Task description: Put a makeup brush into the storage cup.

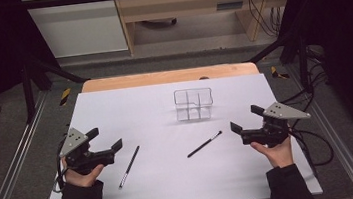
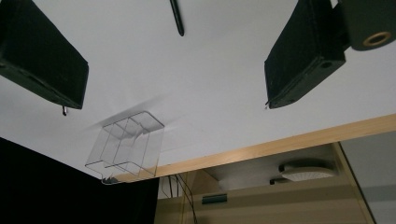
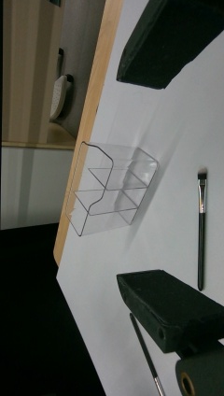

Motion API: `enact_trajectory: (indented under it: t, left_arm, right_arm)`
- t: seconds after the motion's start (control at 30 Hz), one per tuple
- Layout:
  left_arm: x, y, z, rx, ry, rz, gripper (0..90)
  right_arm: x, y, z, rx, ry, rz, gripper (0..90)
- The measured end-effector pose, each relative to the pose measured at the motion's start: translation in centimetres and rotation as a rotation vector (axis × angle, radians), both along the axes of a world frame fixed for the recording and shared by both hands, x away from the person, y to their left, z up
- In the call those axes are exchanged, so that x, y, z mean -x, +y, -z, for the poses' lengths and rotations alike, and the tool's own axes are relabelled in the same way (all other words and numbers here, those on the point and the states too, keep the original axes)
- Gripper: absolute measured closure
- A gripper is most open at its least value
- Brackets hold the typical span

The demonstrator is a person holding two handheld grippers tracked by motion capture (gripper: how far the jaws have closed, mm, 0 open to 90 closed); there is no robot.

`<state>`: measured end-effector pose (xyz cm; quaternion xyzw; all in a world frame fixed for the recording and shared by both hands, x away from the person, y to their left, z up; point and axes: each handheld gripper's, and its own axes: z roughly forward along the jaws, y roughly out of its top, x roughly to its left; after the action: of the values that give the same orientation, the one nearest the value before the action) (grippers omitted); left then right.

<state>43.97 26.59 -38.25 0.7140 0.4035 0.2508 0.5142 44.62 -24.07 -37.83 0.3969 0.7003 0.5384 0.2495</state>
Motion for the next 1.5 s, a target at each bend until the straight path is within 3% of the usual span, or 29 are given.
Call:
enact_trajectory:
  t: [0.13,0.43,0.63,0.93,1.07,1.5]
  left_arm:
    - [-0.1,0.2,0.2,-0.003,0.011,-0.013,6.0]
    - [-0.2,-0.2,0.8,-0.021,0.043,-0.008,6.4]
    - [-0.1,-0.3,1.2,-0.039,0.054,-0.009,6.4]
    - [0.3,0.2,1.3,-0.036,0.054,-0.016,6.6]
    - [0.3,0.3,1.5,-0.04,0.057,-0.02,6.7]
    - [0.4,0.5,1.8,-0.064,0.059,-0.018,6.3]
  right_arm:
    - [0.2,0.2,0.1,0.025,0.003,0.0,5.1]
    - [0.4,0.3,0.0,0.026,0.004,-0.014,6.0]
    - [0.4,1.0,0.1,0.061,0.013,-0.033,6.7]
    - [0.2,2.6,0.5,0.106,0.042,-0.084,7.6]
    - [-0.1,4.3,1.0,0.128,0.066,-0.118,7.8]
    - [-1.3,6.4,2.3,0.191,0.108,-0.16,7.9]
